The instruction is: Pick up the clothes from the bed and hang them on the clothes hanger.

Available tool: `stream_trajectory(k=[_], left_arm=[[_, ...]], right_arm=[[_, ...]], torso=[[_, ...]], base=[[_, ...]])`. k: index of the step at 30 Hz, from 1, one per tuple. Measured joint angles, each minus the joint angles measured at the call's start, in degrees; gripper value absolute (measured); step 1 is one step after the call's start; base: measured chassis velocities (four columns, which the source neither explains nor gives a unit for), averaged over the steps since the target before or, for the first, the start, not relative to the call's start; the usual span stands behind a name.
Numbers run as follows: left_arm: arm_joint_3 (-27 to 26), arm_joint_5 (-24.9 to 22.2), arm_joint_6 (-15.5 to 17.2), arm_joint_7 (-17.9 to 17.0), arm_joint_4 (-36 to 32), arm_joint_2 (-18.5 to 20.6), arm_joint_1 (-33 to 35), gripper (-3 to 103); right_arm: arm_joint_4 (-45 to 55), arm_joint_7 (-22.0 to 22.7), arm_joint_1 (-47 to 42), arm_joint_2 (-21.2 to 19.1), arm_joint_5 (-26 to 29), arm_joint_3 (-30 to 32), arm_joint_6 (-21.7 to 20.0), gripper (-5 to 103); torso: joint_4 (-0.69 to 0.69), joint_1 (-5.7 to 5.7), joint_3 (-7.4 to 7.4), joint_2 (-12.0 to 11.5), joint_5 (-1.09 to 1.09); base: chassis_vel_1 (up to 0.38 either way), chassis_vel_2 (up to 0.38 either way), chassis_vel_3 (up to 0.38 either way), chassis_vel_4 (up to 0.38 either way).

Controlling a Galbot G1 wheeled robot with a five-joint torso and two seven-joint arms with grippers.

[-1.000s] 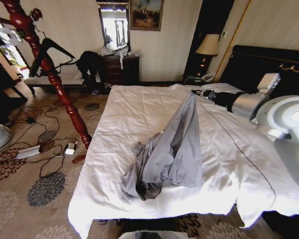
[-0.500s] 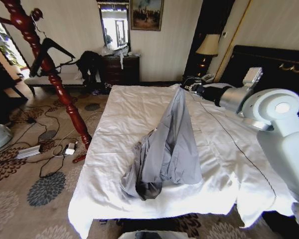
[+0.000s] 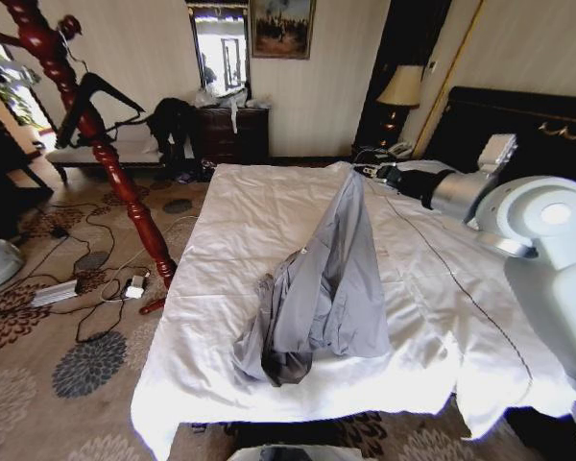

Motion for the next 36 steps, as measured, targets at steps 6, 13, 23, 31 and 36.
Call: stream_trajectory(k=[6, 13, 23, 31, 36], left_arm=[[-8.9, 1.9, -0.2, 0.3, 5.1, 6.1, 10.8, 98], [-13.8, 2.8, 0.0, 1.1, 7.0, 8.4, 17.8, 98], [-16.2, 2.9, -0.3, 1.7, 7.4, 9.0, 20.2, 98], [-19.0, 4.3, -0.2, 1.4, 10.7, 9.7, 24.0, 98], [-20.3, 4.0, 0.3, 0.2, 13.2, 9.7, 25.1, 98]], right_arm=[[1.1, -0.1, -0.7, 0.0, 0.0, 1.0, 0.0, 0], [2.4, -0.4, -3.8, -2.1, 0.2, 4.2, 0.1, 0], [3.2, -0.9, -6.7, -3.7, 0.3, 7.1, 0.0, 0], [2.4, -0.9, -5.1, -3.0, 0.1, 5.4, 0.0, 0], [2.2, -1.2, -6.5, -3.3, -0.4, 6.4, -0.2, 0]], torso=[[-0.04, 0.01, 0.01, 0.0, 0.04], [-0.01, 0.01, 0.00, 0.0, 0.00], [-0.01, 0.00, -0.01, 0.0, 0.02], [-0.03, 0.01, 0.00, 0.0, 0.00], [-0.01, 0.01, 0.01, 0.0, 0.00]], base=[[0.000, 0.000, 0.000, 0.000], [0.000, 0.000, 0.000, 0.000], [0.000, 0.000, 0.000, 0.000], [0.000, 0.000, 0.000, 0.000], [0.000, 0.000, 0.000, 0.000]])
